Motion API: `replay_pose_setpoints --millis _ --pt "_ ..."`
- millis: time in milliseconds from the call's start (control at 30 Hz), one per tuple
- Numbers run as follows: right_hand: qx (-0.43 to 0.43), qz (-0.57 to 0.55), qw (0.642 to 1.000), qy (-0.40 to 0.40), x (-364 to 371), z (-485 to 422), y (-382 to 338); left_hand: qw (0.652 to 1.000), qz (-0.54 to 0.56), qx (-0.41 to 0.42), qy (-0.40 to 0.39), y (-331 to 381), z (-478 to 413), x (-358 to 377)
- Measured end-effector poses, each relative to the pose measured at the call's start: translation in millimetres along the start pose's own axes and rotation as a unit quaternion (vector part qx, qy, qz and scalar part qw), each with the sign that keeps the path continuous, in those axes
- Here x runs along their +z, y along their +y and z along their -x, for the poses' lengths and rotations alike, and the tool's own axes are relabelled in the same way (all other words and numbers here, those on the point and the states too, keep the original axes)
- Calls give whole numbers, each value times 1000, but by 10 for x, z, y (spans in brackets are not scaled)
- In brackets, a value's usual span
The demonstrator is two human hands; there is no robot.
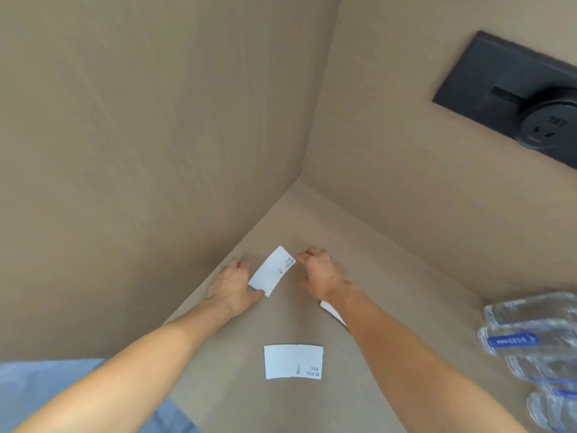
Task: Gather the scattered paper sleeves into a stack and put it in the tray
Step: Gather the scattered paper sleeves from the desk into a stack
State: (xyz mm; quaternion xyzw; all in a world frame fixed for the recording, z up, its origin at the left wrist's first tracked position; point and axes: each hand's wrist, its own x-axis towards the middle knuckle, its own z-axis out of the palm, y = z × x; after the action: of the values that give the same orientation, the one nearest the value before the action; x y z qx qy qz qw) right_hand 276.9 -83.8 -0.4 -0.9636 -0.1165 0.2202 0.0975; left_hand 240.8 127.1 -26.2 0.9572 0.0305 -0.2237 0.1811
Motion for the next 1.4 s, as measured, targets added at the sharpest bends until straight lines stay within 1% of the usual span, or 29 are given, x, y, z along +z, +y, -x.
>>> replay_pose_setpoints --millis 133,267,467,600,700,767,933,1133,1233,1400 --pt "-55 33 998 -25 33 -251 -54 999 10 -34 21 45 62 82" --pt "-88 47 994 -42 94 -436 -98 998 21 -53 36 107 59 175" --pt "-99 51 993 -42 151 -536 -105 996 43 -43 62 91 55 237" --pt "-83 55 994 -42 118 -510 -129 998 29 -22 46 76 55 219" --pt "-62 74 994 -48 121 -376 -143 999 -7 21 29 48 70 163" --pt "-43 66 996 -51 137 -241 -122 997 -36 61 28 29 87 111" --pt "8 24 1000 -13 47 137 93 983 -55 177 9 173 39 -106" --pt "101 -36 993 42 -167 667 449 956 -62 285 -19 724 -64 -287" --pt "144 -52 986 61 -197 932 619 937 -86 337 -33 994 -110 -278" --pt "200 -87 973 71 -68 1267 793 901 -127 409 -65 1348 -187 -191"
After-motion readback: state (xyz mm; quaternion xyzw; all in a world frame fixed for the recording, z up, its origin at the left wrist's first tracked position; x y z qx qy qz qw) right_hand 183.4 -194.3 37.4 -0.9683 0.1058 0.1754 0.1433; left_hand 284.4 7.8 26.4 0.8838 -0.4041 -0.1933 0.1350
